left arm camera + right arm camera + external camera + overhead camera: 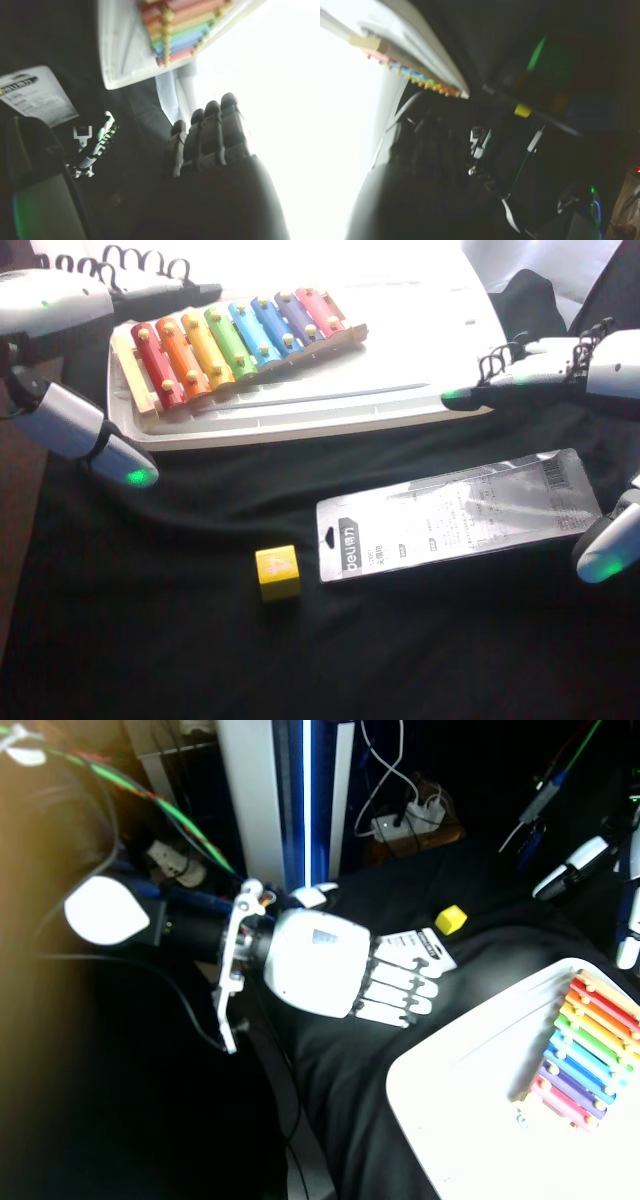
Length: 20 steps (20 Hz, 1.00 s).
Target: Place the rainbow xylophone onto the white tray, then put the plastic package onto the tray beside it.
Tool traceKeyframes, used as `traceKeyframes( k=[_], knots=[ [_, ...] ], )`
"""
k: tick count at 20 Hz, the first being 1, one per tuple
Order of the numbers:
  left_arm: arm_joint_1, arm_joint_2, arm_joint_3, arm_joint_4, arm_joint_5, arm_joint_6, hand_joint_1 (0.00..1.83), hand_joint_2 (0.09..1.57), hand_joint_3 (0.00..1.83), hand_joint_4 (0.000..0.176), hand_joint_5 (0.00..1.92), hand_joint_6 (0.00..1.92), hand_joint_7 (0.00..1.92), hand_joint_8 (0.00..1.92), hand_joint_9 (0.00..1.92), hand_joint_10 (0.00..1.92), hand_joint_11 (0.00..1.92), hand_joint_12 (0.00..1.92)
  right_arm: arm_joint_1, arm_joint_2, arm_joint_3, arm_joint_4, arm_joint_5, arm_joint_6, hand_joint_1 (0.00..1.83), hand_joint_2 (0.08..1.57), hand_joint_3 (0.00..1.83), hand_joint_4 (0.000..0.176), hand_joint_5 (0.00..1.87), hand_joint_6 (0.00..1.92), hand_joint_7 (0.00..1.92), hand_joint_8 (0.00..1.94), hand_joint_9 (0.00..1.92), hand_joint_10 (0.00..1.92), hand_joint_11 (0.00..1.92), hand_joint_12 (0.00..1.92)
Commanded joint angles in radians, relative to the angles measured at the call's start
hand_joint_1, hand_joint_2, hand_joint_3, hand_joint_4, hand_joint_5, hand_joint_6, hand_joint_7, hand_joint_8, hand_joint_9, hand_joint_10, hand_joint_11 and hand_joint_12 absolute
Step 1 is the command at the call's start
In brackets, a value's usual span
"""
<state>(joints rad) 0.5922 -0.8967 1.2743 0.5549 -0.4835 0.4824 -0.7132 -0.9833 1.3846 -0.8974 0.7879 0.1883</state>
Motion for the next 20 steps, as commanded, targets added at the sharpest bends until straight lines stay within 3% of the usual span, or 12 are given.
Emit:
traceKeyframes(
  k=[1, 4, 6, 7, 8, 11, 12, 14, 15, 17, 18, 20],
  knots=[
    [0.003, 0.008, -0.005, -0.034, -0.106, 0.001, 0.89, 0.69, 0.00, 0.038, 0.00, 0.00, 0.00, 0.00, 0.00, 0.00, 0.00, 0.00, 0.016, -0.011, 0.002, 0.051, 0.065, 0.011, 0.47, 0.54, 0.00, 0.000, 0.13, 0.00, 0.17, 0.00, 0.19, 0.00, 0.06, 0.70],
    [0.019, 0.017, -0.015, -0.043, -0.113, 0.001, 0.82, 0.68, 0.00, 0.059, 0.00, 0.00, 0.00, 0.00, 0.00, 0.00, 0.00, 0.00, 0.016, -0.029, 0.010, 0.035, 0.054, 0.014, 0.48, 0.55, 0.00, 0.000, 0.12, 0.00, 0.14, 0.00, 0.17, 0.00, 0.03, 0.65],
    [0.021, 0.018, -0.018, -0.043, -0.113, 0.002, 0.82, 0.68, 0.00, 0.071, 0.00, 0.00, 0.00, 0.00, 0.00, 0.00, 0.00, 0.00, 0.016, -0.040, 0.012, 0.030, 0.049, 0.014, 0.48, 0.55, 0.00, 0.000, 0.11, 0.00, 0.12, 0.00, 0.06, 0.02, 0.00, 0.37],
    [0.022, 0.019, -0.019, -0.044, -0.113, 0.002, 0.82, 0.68, 0.00, 0.071, 0.00, 0.00, 0.00, 0.00, 0.00, 0.00, 0.00, 0.00, 0.016, -0.049, 0.017, 0.025, 0.046, 0.014, 0.46, 0.55, 0.00, 0.000, 0.11, 0.00, 0.13, 0.01, 0.08, 0.03, 0.02, 0.34],
    [0.023, 0.021, -0.020, -0.044, -0.112, 0.002, 0.83, 0.69, 0.00, 0.053, 0.00, 0.00, 0.00, 0.00, 0.00, 0.00, 0.00, 0.00, 0.016, -0.056, 0.021, 0.021, 0.041, 0.014, 0.45, 0.55, 0.00, 0.000, 0.11, 0.00, 0.16, 0.01, 0.17, 0.03, 0.15, 0.40],
    [0.025, 0.030, -0.027, -0.043, -0.112, 0.002, 0.82, 0.69, 0.00, 0.084, 0.00, 0.00, 0.00, 0.00, 0.00, 0.00, 0.00, 0.00, 0.016, -0.080, 0.034, 0.010, 0.029, 0.014, 0.52, 0.53, 0.00, 0.000, 0.09, 0.00, 0.12, 0.00, 0.16, 0.00, 0.14, 0.41],
    [0.025, 0.033, -0.029, -0.043, -0.112, 0.003, 0.83, 0.68, 0.00, 0.084, 0.00, 0.00, 0.00, 0.00, 0.00, 0.00, 0.00, 0.00, 0.016, -0.083, 0.035, 0.005, 0.026, 0.014, 0.51, 0.53, 0.00, 0.000, 0.11, 0.00, 0.14, 0.00, 0.16, 0.00, 0.08, 0.48],
    [0.026, 0.038, -0.034, -0.044, -0.112, 0.006, 0.84, 0.67, 0.00, 0.060, 0.00, 0.00, 0.00, 0.00, 0.00, 0.00, 0.00, 0.00, 0.016, -0.092, 0.035, -0.004, 0.018, 0.014, 0.46, 0.53, 0.00, 0.000, 0.12, 0.00, 0.19, 0.00, 0.21, 0.00, 0.08, 0.64],
    [0.026, 0.038, -0.035, -0.044, -0.112, 0.006, 0.83, 0.67, 0.00, 0.063, 0.00, 0.00, 0.00, 0.00, 0.00, 0.00, 0.00, 0.00, 0.016, -0.096, 0.035, -0.006, 0.016, 0.014, 0.47, 0.54, 0.00, 0.000, 0.11, 0.00, 0.19, 0.00, 0.20, 0.00, 0.05, 0.71],
    [0.028, 0.038, -0.037, -0.044, -0.112, 0.006, 0.84, 0.66, 0.00, 0.098, 0.00, 0.00, 0.00, 0.00, 0.00, 0.00, 0.00, 0.00, 0.016, -0.101, 0.034, -0.011, 0.013, 0.014, 0.48, 0.56, 0.01, 0.000, 0.13, 0.01, 0.20, 0.01, 0.21, 0.02, 0.05, 0.74],
    [0.030, 0.039, -0.038, -0.044, -0.112, 0.006, 0.83, 0.67, 0.00, 0.088, 0.00, 0.00, 0.00, 0.00, 0.00, 0.00, 0.00, 0.00, 0.016, -0.105, 0.034, -0.015, 0.011, 0.016, 0.48, 0.54, 0.00, 0.000, 0.13, 0.00, 0.21, 0.00, 0.25, 0.01, 0.07, 0.84],
    [0.034, 0.039, -0.040, -0.044, -0.112, 0.006, 0.84, 0.68, 0.00, 0.092, 0.00, 0.00, 0.00, 0.00, 0.00, 0.00, 0.00, 0.00, 0.016, -0.108, 0.034, -0.028, 0.010, 0.026, 0.54, 0.54, 0.00, 0.000, 0.15, 0.00, 0.22, 0.00, 0.34, 0.01, 0.17, 1.04]
  ],
)
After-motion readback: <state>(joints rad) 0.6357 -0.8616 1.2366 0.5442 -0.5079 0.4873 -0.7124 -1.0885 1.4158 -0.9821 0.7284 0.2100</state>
